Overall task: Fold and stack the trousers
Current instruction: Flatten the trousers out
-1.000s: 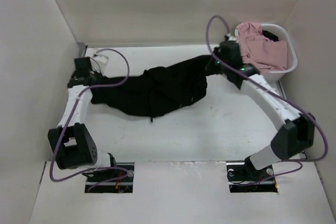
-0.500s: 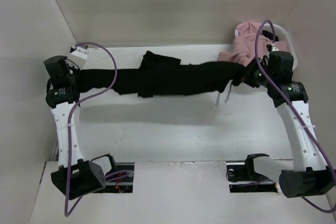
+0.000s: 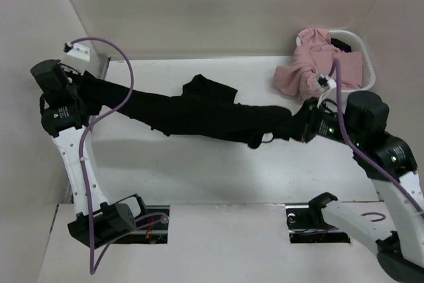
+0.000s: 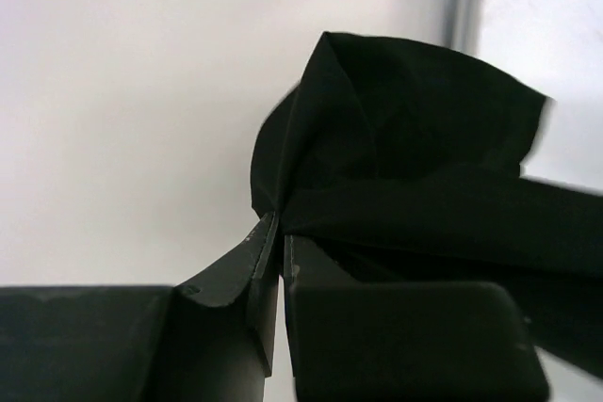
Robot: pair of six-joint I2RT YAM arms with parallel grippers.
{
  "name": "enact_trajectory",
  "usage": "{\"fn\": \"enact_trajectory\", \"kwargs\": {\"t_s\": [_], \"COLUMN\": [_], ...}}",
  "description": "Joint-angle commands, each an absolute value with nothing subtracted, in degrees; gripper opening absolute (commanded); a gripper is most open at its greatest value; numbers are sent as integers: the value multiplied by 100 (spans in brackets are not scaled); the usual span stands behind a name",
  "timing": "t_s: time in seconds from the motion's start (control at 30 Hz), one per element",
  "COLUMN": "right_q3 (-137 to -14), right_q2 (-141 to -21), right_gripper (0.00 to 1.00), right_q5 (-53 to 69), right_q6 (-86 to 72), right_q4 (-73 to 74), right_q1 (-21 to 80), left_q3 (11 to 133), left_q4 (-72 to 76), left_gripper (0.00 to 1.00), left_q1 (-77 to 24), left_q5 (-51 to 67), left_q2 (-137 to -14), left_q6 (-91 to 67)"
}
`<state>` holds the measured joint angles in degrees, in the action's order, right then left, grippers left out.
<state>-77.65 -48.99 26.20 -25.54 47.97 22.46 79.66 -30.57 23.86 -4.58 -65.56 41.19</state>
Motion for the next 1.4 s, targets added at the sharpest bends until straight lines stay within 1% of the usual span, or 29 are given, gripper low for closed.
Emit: {"fn": "enact_trajectory", "kwargs": {"t_s": [0.0, 0.13, 0.2, 0.23, 0.27, 0.33, 0.37, 0.4, 0.43, 0.47, 0.57, 0.63, 0.67, 0.73, 0.77, 0.8, 0.83, 0.87, 0.9, 1.03, 1.07, 1.1, 1.13, 1.2, 1.23, 1.3, 1.37], "right_q3": [-8269, -8639, -8701, -8692, -8658, -8544, -8352, -8289, -8166, -8061, -7560, -7331, -7008, -6610, -6331, -5919, -5750, -5504, -5189, -4422, -4229, -4149, -4027, -3982, -3999, -4095, -4209], "right_q2": [-4369, -4289, -4324, -4307, -4307, -4359, -4525, -4648, -4867, -5008, -5614, -5739, -5852, -5941, -5968, -5968, -5942, -5881, -5758, -5309, -5135, -5055, -4871, -4782, -4746, -4798, -4851], "right_gripper": [2, 2, 2, 3, 3, 3, 3, 4, 2, 2, 0, 0, 0, 0, 2, 7, 10, 13, 13, 13, 10, 10, 9, 9, 9, 9, 9], "right_q5": [3024, 2726, 2480, 2278, 2189, 1865, 1637, 1609, 1608, 1626, 1329, 1205, 1143, 1160, 1117, 1073, 1011, 915, 757, 221, 46, -34, -113, -79, -44, -26, -61], "right_q6": [-2890, -3392, -3358, -3192, -3138, -3024, -3058, -3076, -3163, -3260, -3742, -3963, -4286, -4508, -4639, -4789, -4860, -4965, -5131, -5484, -5545, -5572, -5633, -5686, -5704, -5660, -5590], "right_q4": [4597, 3904, 3500, 3098, 2981, 2804, 2699, 2698, 2690, 2646, 2610, 2645, 2619, 2532, 2462, 2365, 2312, 2259, 2207, 2136, 2153, 2171, 2188, 2136, 2127, 2118, 2118], "right_q1": [3288, 4484, 4863, 5030, 5032, 4621, 3931, 3620, 3094, 2811, 1643, 1289, 1035, 875, 883, 961, 988, 989, 980, 769, 656, 585, 384, 225, 189, 180, 206], "left_q3": [8603, 9341, 9736, 10156, 10378, 10616, 10713, 10731, 10740, 10732, 10609, 10617, 10617, 10600, 10530, 10364, 10171, 10030, 9750, 8984, 8565, 8334, 7897, 7430, 6948, 6288, 5733], "left_q4": [-2137, -1487, -1144, -977, -967, -1019, -1159, -1238, -1422, -1520, -1854, -1907, -1968, -2083, -2144, -2162, -2127, -2136, -2197, -2644, -3124, -3503, -4351, -5050, -5358, -5336, -4864], "left_gripper": [2, 2, 2, 2, 2, 2, 2, 2, 2, 3, 4, 6, 11, 25, 38, 51, 62, 69, 72, 75, 77, 77, 77, 76, 75, 77, 81], "left_q1": [2641, 2712, 2694, 2659, 2581, 2291, 1907, 1746, 1397, 1202, 437, 260, 129, -21, -109, -171, -232, -276, -407, -917, -1336, -1636, -2318, -2998, -3541, -4088, -4337], "left_q5": [-615, -676, -773, -843, -844, -879, -931, -958, -1002, -1019, -1160, -1230, -1309, -1441, -1476, -1433, -1354, -1275, -1153, -617, -198, 24, 400, 745, 912, 897, 704], "left_q2": [-6600, -6934, -7144, -7433, -7636, -7979, -8285, -8401, -8655, -8796, -9692, -10035, -10368, -10678, -10714, -10566, -10364, -10180, -9743, -8625, -8074, -7807, -7404, -7217, -7155, -7163, -7285], "left_q6": [3780, 3420, 3209, 3060, 3015, 2962, 3040, 3093, 3216, 3278, 3410, 3393, 3427, 3489, 3481, 3446, 3437, 3454, 3498, 3665, 3735, 3770, 3771, 3622, 3421, 3157, 2867]}}
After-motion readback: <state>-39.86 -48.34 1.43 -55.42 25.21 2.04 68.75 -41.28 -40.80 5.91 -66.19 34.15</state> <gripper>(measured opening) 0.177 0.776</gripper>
